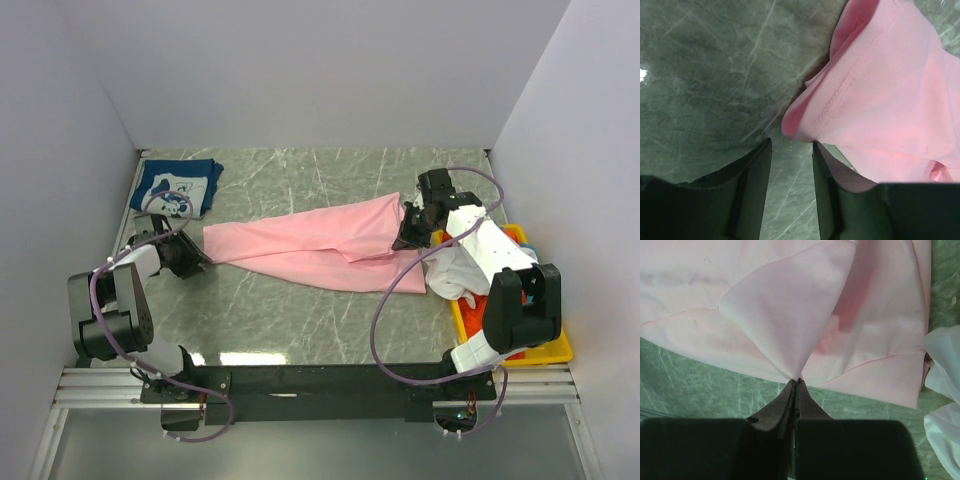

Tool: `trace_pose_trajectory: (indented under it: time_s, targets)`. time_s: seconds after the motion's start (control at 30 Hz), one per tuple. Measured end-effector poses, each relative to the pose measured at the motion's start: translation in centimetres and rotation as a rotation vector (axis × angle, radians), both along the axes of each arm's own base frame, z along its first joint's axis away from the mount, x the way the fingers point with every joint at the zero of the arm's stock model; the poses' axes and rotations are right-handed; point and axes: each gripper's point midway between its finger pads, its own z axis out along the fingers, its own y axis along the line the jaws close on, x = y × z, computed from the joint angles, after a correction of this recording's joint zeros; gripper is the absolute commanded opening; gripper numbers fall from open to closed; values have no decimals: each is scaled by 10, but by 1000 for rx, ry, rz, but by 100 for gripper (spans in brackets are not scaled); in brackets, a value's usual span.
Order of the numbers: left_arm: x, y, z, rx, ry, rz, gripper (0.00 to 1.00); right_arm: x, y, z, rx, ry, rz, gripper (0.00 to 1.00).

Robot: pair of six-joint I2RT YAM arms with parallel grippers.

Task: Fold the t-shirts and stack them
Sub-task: Flatten the tshirt out

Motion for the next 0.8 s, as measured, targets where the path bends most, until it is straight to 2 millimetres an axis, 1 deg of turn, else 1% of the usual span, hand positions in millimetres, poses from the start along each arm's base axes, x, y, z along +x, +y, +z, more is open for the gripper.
trace_pose_trajectory:
  time_s: [0.13,0.23,0.33,0.47,0.63,0.73,0.77,0.8]
  targets:
    - [3,3,-1,13,-2,6,43,0,1,0,3,1,1,0]
    - [8,4,-1,15,-12,7,43,0,1,0,6,2,3,0]
    - [16,5,-1,13,-25,2,40,0,2,-1,10,6,5,0]
    - [23,2,-3,12,-36,-11,31,0,2,-2,10,10,5,0]
    - [21,-5,-5,12,-32,-32,24,-1,2,-3,11,11,5,0]
    - [20,-7,-7,9,-33,-34,10,-2,2,-5,11,15,5,0]
    - [19,-8,-8,6,-35,-38,2,-2,2,-5,12,18,2,0]
    - [19,-8,-8,4,-39,-39,1,-3,2,-6,12,19,2,0]
